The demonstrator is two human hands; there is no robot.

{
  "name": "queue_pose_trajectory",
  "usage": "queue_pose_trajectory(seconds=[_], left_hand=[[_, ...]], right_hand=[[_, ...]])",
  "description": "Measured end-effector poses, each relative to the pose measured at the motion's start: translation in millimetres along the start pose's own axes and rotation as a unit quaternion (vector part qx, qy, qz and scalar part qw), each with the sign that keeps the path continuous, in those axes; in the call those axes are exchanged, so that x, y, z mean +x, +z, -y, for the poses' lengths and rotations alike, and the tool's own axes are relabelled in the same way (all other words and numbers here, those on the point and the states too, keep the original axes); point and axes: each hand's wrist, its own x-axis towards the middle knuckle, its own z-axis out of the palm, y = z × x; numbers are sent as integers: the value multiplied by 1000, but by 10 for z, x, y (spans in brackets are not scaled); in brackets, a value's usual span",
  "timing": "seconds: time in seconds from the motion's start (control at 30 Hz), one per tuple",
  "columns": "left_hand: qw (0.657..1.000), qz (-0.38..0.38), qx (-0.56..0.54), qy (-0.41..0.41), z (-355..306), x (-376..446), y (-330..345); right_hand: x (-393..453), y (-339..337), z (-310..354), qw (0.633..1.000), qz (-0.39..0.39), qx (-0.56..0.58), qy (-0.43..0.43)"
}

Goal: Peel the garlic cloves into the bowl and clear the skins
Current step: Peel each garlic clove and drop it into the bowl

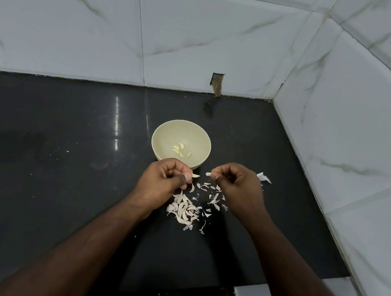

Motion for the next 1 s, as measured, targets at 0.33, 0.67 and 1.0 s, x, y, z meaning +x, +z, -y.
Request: queue_pose_trajectory(seconds=[0.33, 0.67, 1.0], left_hand=[[993, 14, -103, -47, -22, -6, 28], [999, -17, 10, 47, -125, 17, 11], [968, -176, 180, 26, -187, 299, -229]], right_hand=[[40, -76, -117, 995, 75, -46, 37], [60, 54, 26, 972, 126, 164, 107], [-43, 219, -296, 984, 135, -95, 67]])
